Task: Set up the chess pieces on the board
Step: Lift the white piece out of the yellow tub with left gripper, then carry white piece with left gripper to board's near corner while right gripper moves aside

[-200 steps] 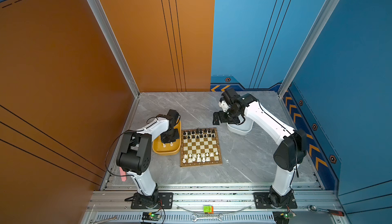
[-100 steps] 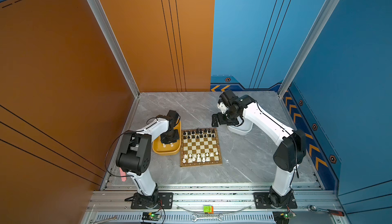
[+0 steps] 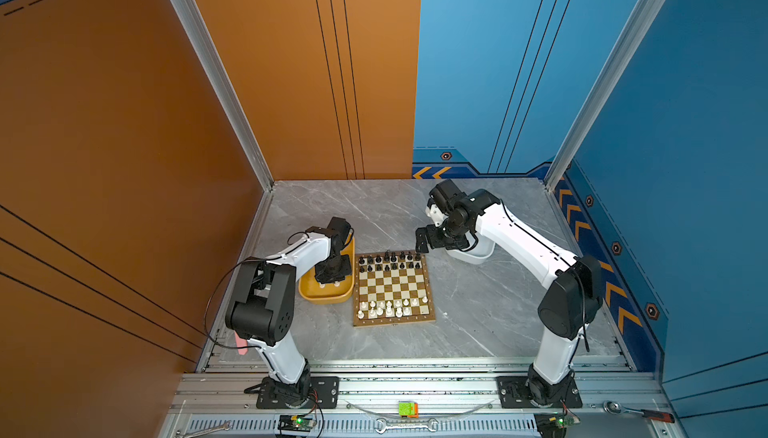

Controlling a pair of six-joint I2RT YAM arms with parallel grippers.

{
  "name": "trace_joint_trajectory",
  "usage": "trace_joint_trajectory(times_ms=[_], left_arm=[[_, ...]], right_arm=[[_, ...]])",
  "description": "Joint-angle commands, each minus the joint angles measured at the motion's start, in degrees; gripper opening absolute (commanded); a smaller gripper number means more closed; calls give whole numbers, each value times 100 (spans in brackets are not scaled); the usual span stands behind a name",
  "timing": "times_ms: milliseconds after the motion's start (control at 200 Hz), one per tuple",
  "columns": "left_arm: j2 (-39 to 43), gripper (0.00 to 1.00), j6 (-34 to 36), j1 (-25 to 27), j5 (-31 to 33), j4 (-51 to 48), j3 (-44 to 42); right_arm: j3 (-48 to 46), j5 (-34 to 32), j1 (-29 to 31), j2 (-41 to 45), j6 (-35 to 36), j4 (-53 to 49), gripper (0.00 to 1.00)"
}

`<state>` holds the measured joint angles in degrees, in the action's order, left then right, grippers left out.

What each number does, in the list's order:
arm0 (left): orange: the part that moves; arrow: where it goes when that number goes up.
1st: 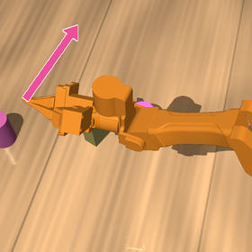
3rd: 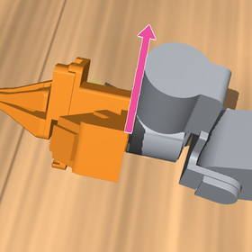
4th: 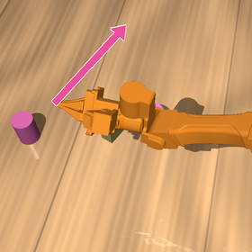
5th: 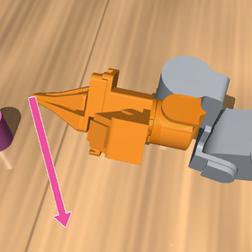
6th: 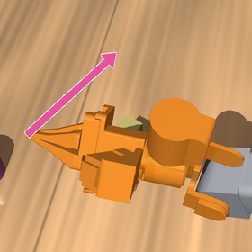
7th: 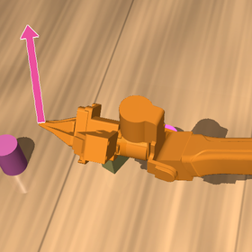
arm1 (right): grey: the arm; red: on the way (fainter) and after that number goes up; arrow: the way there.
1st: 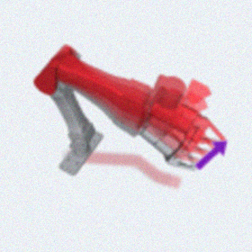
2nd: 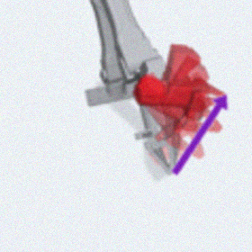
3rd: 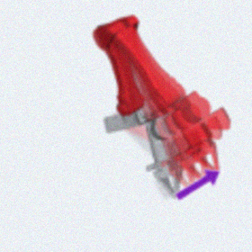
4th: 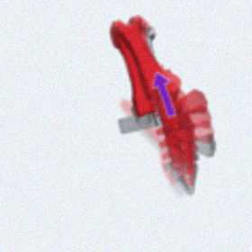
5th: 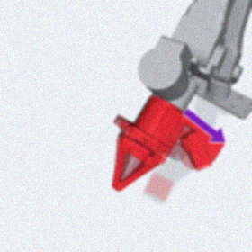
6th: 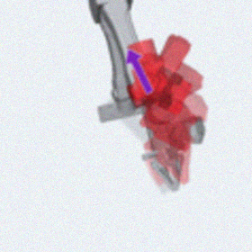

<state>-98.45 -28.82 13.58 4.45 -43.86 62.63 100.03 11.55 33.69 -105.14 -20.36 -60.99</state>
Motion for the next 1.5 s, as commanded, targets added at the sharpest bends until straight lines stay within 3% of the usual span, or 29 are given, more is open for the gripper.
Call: trace_joint_trajectory(times_ms=[0,371,531,686,1102,1492], left_arm=[[80,8,57,37,-42,-34,-19],[620,6,202,-84,85,-597,634],[847,6,132,154,12,-833,1014],[905,7,-102,841,87,-963,1346],[219,6,-893,3386,368,-999,2064],[-453,8,-1174,4772,565,-993,2393]], right_arm=[[-75,-196,30,243,-12,-107,100],[-173,-283,63,436,-38,-80,100],[-569,-373,63,851,-98,-33,100],[-1214,-450,49,1538,-169,-18,100],[-3318,-764,-222,4241,-595,-422,100],[-3943,-819,-249,5626,-968,-954,100]])
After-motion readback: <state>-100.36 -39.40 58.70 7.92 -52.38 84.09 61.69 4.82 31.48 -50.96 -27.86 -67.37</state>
